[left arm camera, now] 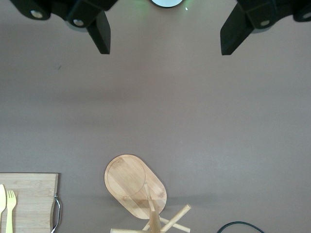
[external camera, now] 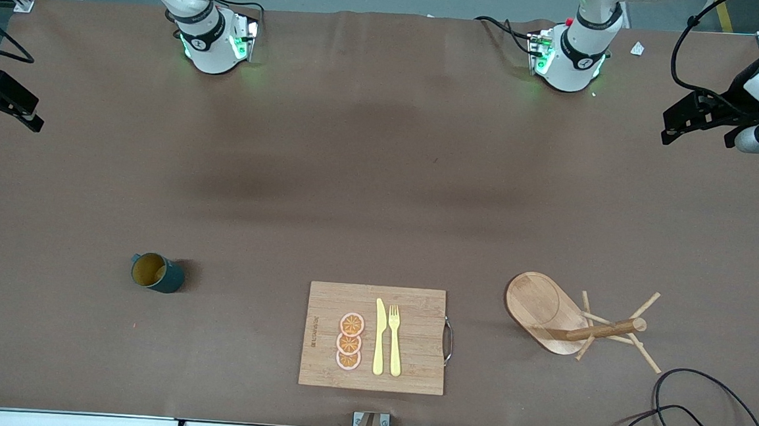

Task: Pass cup and hang on rack

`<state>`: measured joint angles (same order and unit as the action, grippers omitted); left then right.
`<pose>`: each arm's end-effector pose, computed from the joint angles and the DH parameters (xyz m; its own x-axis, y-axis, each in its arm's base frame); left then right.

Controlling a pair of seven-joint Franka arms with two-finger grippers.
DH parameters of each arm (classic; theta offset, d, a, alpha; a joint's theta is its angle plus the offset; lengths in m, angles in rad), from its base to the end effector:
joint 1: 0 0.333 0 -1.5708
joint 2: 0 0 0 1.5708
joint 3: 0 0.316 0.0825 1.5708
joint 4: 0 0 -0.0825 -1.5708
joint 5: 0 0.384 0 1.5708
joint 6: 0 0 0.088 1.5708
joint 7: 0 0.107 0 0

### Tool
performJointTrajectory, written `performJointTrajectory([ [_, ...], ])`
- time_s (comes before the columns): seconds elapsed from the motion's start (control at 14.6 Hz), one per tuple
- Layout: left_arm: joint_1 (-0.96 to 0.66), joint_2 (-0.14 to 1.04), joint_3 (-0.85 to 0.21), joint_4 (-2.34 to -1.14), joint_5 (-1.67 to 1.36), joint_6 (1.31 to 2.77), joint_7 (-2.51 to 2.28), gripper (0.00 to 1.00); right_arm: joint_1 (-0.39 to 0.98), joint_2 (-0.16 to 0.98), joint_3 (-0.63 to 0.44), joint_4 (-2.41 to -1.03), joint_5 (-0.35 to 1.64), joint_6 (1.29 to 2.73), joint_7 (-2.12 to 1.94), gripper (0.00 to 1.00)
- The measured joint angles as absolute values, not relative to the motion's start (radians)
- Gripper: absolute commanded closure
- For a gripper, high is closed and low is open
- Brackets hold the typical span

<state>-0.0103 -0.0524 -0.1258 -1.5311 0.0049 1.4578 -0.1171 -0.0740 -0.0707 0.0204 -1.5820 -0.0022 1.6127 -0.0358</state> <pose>0.5214 -0.0729 0.6613 0.9996 -0.0181 -0.0198 -0.0184 -0.9997 -0.0139 0.5360 -0.0285 0.6617 0.9947 -0.0173 0.1010 -0.0182 -0.9998 0.0073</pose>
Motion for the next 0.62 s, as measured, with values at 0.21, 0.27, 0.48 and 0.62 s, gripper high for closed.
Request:
performJointTrajectory([
  [0.21,-0.012,-0.046,-0.127,-1.531,0.005,1.458,-0.117,0.0,-0.074,-0.071,0.02,-1.582,-0.002,1.616,-0.038,0.0],
  [0.27,-0.013,-0.042,-0.127,-1.531,0.005,1.458,-0.117,0.0,-0.075,-0.071,0.02,-1.582,-0.002,1.617,-0.047,0.0],
  [0.48,-0.017,-0.036,-0.128,-1.53,0.005,1.458,-0.117,0.0,-0.086,-0.071,0.02,-1.582,-0.002,1.618,-0.067,0.0],
  [0.62,-0.018,-0.035,-0.128,-1.528,0.005,1.458,-0.117,0.0,-0.091,-0.071,0.02,-1.582,-0.002,1.618,-0.071,0.0],
])
